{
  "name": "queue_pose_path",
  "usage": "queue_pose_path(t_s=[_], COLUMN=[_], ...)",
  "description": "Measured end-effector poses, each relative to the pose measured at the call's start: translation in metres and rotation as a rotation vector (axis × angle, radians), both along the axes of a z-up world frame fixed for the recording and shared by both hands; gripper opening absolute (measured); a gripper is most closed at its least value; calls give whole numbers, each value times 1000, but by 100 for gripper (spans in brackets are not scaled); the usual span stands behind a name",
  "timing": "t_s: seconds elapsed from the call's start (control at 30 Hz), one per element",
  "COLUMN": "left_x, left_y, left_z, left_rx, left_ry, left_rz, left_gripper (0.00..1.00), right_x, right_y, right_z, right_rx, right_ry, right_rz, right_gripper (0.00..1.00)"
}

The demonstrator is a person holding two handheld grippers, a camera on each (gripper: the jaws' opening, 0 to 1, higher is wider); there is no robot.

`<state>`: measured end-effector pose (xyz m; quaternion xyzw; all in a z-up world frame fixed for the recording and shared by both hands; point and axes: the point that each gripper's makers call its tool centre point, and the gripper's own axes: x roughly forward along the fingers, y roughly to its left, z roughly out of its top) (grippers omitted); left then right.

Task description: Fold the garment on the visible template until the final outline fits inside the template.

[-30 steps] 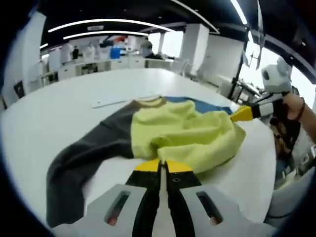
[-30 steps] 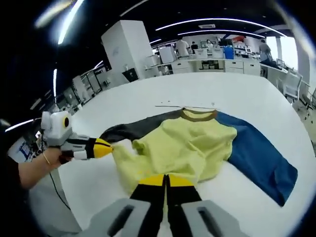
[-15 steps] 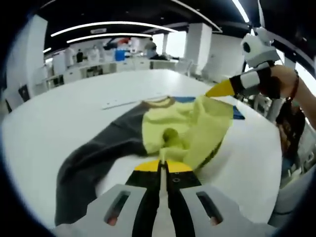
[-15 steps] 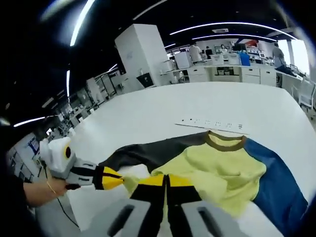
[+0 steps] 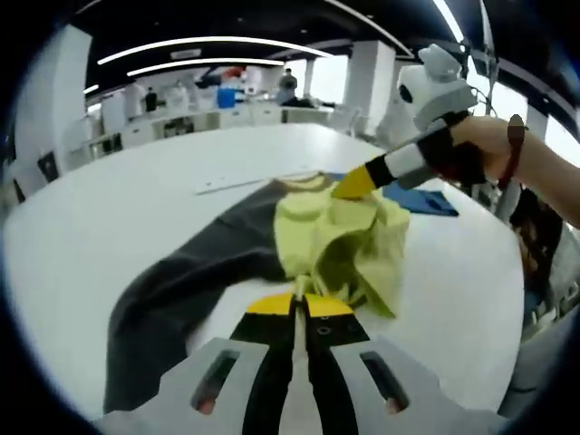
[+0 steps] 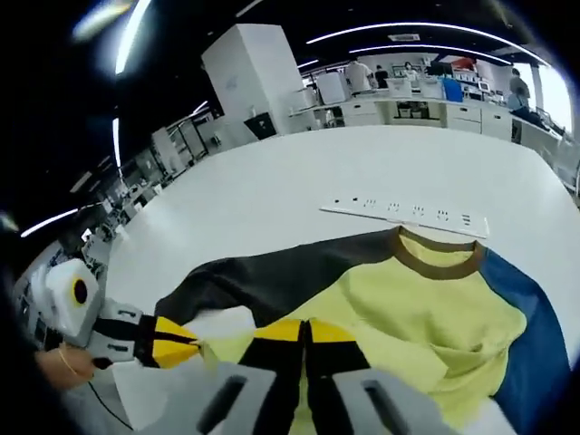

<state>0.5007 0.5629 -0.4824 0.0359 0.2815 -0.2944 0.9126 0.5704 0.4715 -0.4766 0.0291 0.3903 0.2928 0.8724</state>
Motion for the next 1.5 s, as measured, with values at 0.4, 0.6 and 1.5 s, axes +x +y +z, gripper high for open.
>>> queue_pose_path(t_s=[0.4, 0.6, 1.5], left_x=[1, -1, -1], left_y=[4, 4, 7], left_z=[-10, -10, -8], left_rx=[6, 9, 69], left_ry=[19, 22, 3], left_rz=[-10, -16, -6], left_gripper=[0, 0, 0], right_x=[-4, -8, -28], right_y=[2, 0, -14], right_z=[-31, -32, 19], right_rx=[-62, -77, 6], right_ry=[53, 51, -28], right_rz=[11, 7, -55], right_gripper=[0, 0, 58])
